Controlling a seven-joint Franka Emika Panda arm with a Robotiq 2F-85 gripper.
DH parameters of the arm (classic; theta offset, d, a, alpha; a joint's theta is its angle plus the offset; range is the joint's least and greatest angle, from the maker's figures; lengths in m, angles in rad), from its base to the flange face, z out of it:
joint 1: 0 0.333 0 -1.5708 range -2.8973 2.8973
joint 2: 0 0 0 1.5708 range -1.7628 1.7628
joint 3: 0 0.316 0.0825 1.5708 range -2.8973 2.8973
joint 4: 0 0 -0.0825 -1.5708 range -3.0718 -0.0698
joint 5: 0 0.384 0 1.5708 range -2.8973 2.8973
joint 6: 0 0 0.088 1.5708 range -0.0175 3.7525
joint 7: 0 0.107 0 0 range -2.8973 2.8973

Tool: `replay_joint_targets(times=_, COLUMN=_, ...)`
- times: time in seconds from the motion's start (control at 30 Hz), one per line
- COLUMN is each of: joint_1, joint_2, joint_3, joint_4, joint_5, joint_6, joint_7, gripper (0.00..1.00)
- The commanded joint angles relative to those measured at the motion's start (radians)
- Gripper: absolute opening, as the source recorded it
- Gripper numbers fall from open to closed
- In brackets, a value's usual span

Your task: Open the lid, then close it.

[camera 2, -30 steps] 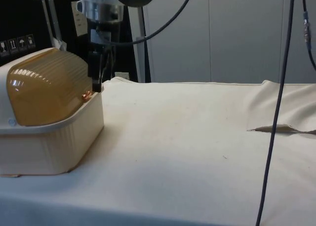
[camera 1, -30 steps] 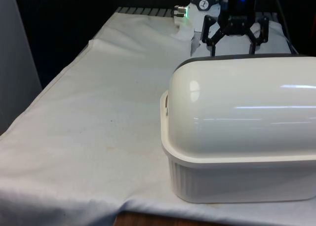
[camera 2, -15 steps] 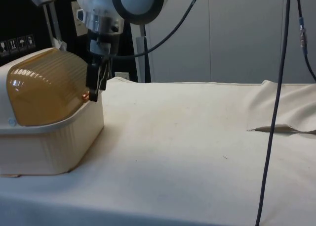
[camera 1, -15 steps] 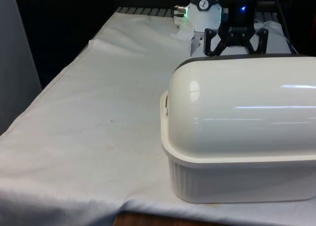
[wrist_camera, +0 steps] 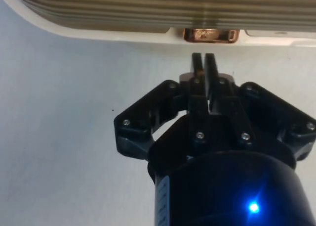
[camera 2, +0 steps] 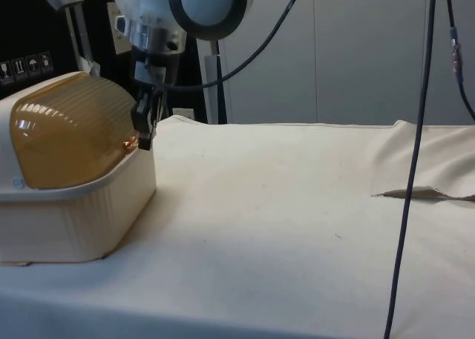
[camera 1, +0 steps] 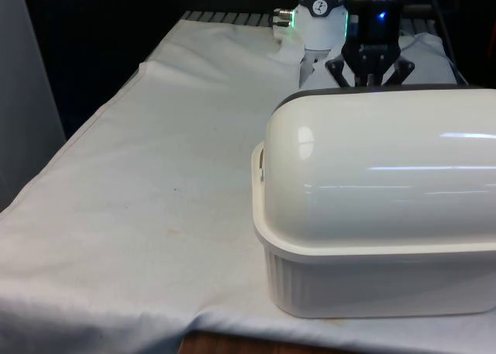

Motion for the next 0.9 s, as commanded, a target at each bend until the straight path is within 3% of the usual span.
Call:
replay_joint_targets(times=0.0, joint_1=0.002, joint_2=0.003, joint_3=0.0, joint_4=-0.001, joint_5=-0.002, joint_6=0.013, joint_7=0.001, gripper=0.1)
replay_joint_targets(times=0.07, joint_1=0.006, joint_2=0.007, joint_3=-0.001, joint_4=0.006, joint_5=-0.006, joint_6=0.005, joint_7=0.006, gripper=0.0)
replay_joint_targets(times=0.87, joint_1=0.0, joint_2=0.026, joint_3=0.01, joint_4=0.053, joint_5=0.002, joint_6=-0.009, joint_7=0.001, gripper=0.0)
